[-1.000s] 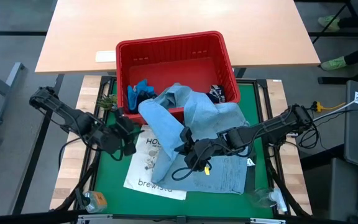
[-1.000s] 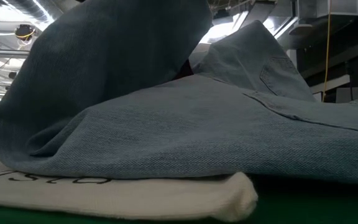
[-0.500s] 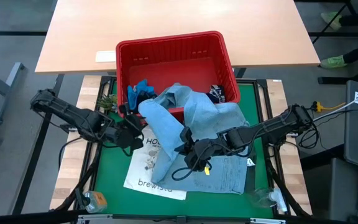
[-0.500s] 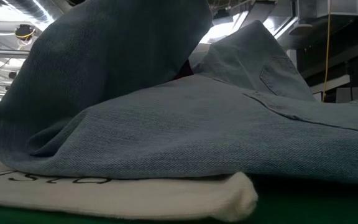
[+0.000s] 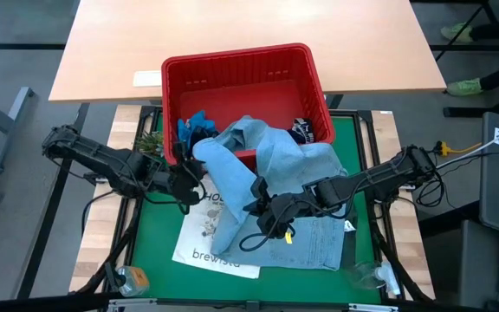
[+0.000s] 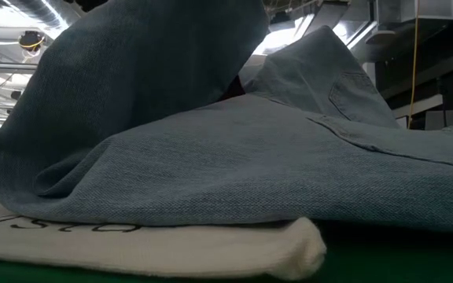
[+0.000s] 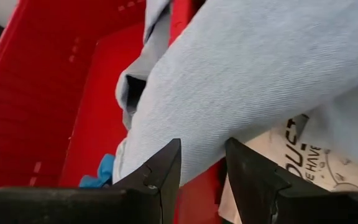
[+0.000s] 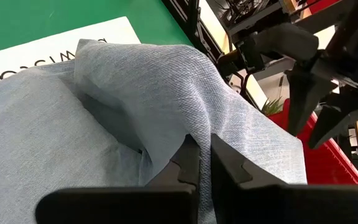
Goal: Fold Laundry from Bin
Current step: Fold the light blue jeans
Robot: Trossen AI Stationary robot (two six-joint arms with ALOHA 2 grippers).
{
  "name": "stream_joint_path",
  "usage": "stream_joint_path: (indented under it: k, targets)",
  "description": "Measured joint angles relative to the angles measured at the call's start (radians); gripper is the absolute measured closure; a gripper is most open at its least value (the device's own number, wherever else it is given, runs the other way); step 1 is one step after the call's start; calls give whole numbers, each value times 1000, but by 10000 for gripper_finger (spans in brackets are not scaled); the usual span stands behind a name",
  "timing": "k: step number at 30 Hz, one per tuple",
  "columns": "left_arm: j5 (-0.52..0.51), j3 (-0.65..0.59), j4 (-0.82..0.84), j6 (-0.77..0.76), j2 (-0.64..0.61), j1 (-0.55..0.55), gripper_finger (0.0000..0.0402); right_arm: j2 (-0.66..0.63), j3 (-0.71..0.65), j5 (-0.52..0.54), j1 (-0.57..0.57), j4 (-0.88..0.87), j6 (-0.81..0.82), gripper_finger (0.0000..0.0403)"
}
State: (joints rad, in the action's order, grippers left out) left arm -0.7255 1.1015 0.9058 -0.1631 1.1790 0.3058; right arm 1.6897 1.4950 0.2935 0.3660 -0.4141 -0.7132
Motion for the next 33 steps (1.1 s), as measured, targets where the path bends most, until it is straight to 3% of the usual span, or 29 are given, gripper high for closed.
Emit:
stream_joint_path:
  k: [5, 10, 18, 21, 27, 33]
  targets:
    - [36, 0, 0, 1, 0, -47, 279, 0, 0, 0, 0, 0, 0, 387]
    - [136, 0, 0, 46, 0, -90, 279, 0, 0, 0, 0, 0, 0, 387]
    - [149, 0, -1, 44, 0, -139, 282, 0, 0, 1, 0, 0, 0, 386]
    - [171, 0, -2, 34, 0, -153, 303, 0, 0, 1, 0, 0, 0, 386]
    - [171, 0, -3, 8, 0, -156, 391, 0, 0, 4, 0, 1, 0, 386]
    - [159, -1, -27, 9, -8, -152, 399, 0, 0, 8, 0, 1, 0, 386]
